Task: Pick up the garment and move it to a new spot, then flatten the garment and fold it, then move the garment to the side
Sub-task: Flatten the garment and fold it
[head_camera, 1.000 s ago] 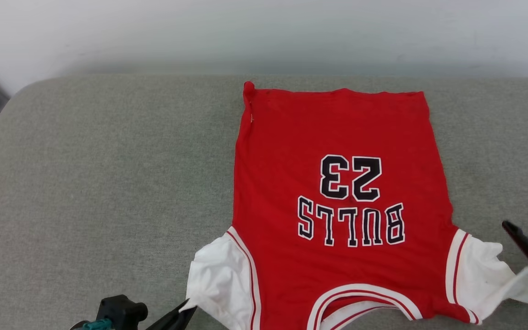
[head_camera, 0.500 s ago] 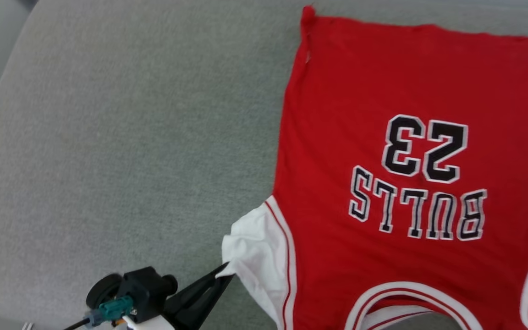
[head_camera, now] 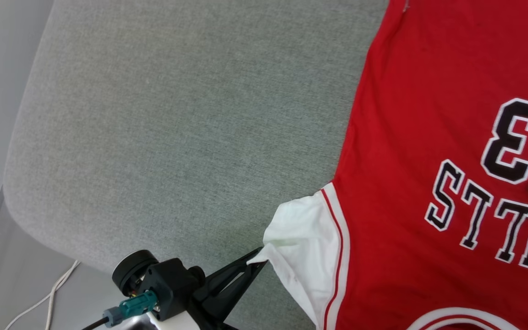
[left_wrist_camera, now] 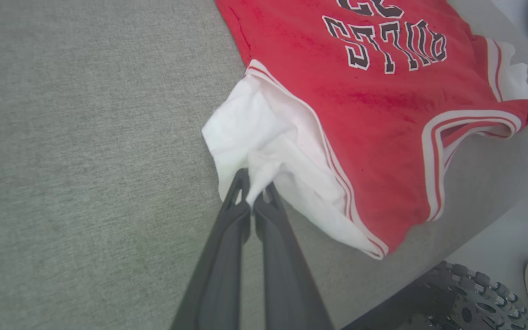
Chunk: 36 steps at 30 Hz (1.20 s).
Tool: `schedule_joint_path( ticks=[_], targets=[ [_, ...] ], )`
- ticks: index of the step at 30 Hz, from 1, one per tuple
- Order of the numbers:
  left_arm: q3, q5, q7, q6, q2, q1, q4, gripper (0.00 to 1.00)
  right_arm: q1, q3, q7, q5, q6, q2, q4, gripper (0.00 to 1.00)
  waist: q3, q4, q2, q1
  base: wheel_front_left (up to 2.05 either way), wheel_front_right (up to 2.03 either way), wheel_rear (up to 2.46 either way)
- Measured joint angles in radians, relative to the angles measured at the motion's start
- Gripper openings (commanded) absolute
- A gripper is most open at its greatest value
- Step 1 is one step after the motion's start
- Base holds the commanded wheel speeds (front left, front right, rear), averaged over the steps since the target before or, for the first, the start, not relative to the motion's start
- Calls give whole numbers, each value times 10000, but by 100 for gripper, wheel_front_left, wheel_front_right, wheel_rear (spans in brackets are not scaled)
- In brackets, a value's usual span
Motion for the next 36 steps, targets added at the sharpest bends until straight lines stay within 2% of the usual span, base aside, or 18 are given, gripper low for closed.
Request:
schedule_joint_path(
  ticks=[5, 12, 13, 14, 15, 26, 36],
  targets=[
    [-25, 10, -121, -111, -215, -165, 117, 0, -171, -270, 236, -470, 0, -10, 249, 100, 363, 409, 0, 0, 0, 0, 0],
    [132, -355, -395, -290, -393, -175, 182, 0, 0, -930, 309, -468, 0, 71, 104, 100, 587, 683, 0, -2, 0, 0, 0],
    [153, -378, -397, -303, -385, -175, 176, 0, 63, -972, 314, -451, 0, 75, 40, 69, 599, 695, -1, -2, 0, 0, 0],
    [173, -374, -397, -303, -347, -184, 184, 0, 112, -988, 314, -439, 0, 77, -46, 16, 604, 695, 0, -2, 0, 0, 0],
    [203, -374, -401, -303, -295, -196, 199, 0, 165, -1062, 313, -412, 0, 90, -119, 0, 605, 690, 0, -2, 0, 0, 0],
    [368, -466, -481, -150, -77, -187, 389, 0, 1202, -1214, -88, -217, 2, 364, -92, 0, -21, 308, 0, -1, 0, 0, 0],
    [541, -1001, -568, 161, 157, 341, 792, 0, 3600, -336, -874, 911, 0, 550, 79, 0, -1572, -686, 0, -2, 0, 0, 0]
  ],
)
